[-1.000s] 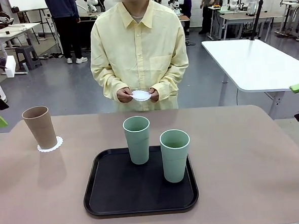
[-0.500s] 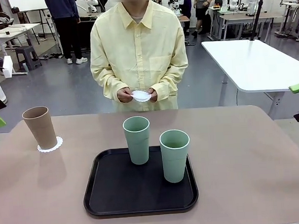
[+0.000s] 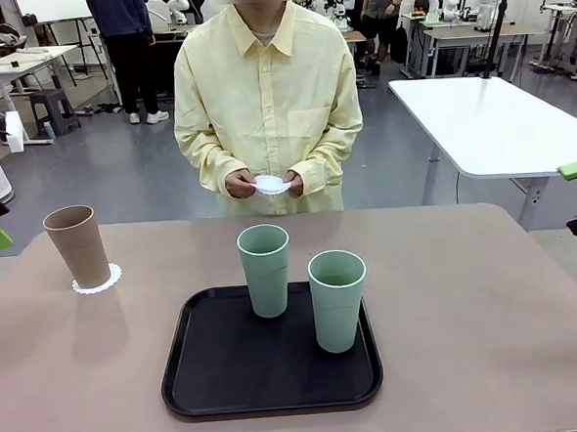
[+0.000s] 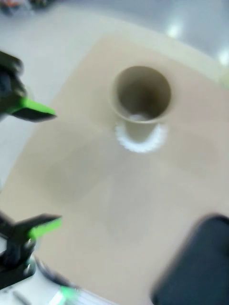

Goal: Place coasters on the table and set cups on them.
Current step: Take one Reusable plastic cup from the Flat Tray and place it on a coaster set by the human.

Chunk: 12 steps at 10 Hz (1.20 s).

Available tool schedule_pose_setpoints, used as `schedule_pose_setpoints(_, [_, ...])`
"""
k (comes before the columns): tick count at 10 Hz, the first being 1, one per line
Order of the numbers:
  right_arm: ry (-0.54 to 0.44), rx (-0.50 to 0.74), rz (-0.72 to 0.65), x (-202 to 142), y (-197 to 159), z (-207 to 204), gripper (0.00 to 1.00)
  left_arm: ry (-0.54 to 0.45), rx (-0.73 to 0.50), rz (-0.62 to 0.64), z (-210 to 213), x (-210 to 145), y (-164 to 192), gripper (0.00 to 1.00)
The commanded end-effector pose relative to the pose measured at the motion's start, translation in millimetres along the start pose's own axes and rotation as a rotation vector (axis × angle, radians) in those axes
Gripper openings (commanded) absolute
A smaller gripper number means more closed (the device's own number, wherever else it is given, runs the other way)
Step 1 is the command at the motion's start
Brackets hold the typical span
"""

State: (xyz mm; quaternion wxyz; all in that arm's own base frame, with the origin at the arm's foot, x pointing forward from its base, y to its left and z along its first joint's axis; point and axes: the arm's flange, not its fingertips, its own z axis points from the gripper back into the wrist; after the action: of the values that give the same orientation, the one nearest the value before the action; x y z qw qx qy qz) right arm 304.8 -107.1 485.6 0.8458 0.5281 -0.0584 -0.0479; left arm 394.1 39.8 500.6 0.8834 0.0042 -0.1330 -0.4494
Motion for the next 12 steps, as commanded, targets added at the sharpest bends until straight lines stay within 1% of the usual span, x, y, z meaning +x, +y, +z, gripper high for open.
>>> schedule_pose_setpoints(1, [-0.013,0.037,0.019,2.9,1.8,-1.1,1.00,0.132,0.167,0.391,-14.5,-28.1,-32.7,1.00])
schedule_pose_setpoints(2, [-0.013,0.037,0.019,2.9,1.8,-1.1,1.00,0.129,0.062,0.430,-11.6,-29.9,-48.3,1.00])
schedule_pose_setpoints(3, [-0.013,0.037,0.019,2.9,1.8,-1.1,1.00,0.118,0.002,0.421,-12.5,-30.4,-59.8,1.00])
schedule_pose_setpoints(4, [-0.013,0.037,0.019,2.9,1.8,-1.1,1.00,0.083,-0.025,0.418,-7.1,-24.2,-62.8,1.00])
schedule_pose_setpoints(5, [-0.013,0.037,0.019,2.9,1.8,-1.1,1.00,0.103,0.062,0.390,-16.5,-37.2,-32.7,1.00])
schedule_pose_setpoints(6, [-0.013,0.037,0.019,2.9,1.8,-1.1,1.00,0.103,0.062,0.390,-16.5,-37.2,-32.7,1.00])
schedule_pose_setpoints(7, [-0.013,0.037,0.019,2.9,1.8,-1.1,1.00,0.116,0.025,0.417,-10.9,-30.9,-46.0,1.00])
schedule_pose_setpoints(8, [-0.013,0.037,0.019,2.9,1.8,-1.1,1.00,-0.104,-0.248,0.439,-2.3,-44.8,-34.3,1.00])
schedule_pose_setpoints(9, [-0.013,0.037,0.019,2.9,1.8,-1.1,1.00,-0.297,-0.413,0.493,7.7,-63.3,-14.4,1.00])
schedule_pose_setpoints(10, [-0.013,0.037,0.019,2.9,1.8,-1.1,1.00,-0.403,-0.490,0.563,12.3,-81.5,2.8,1.00])
schedule_pose_setpoints(11, [-0.013,0.037,0.019,2.9,1.8,-1.1,1.00,-0.475,-0.542,0.617,12.2,-103.3,18.9,1.00])
schedule_pose_setpoints(12, [-0.013,0.037,0.019,2.9,1.8,-1.1,1.00,-0.497,-0.586,0.668,10.5,-126.4,38.4,1.00])
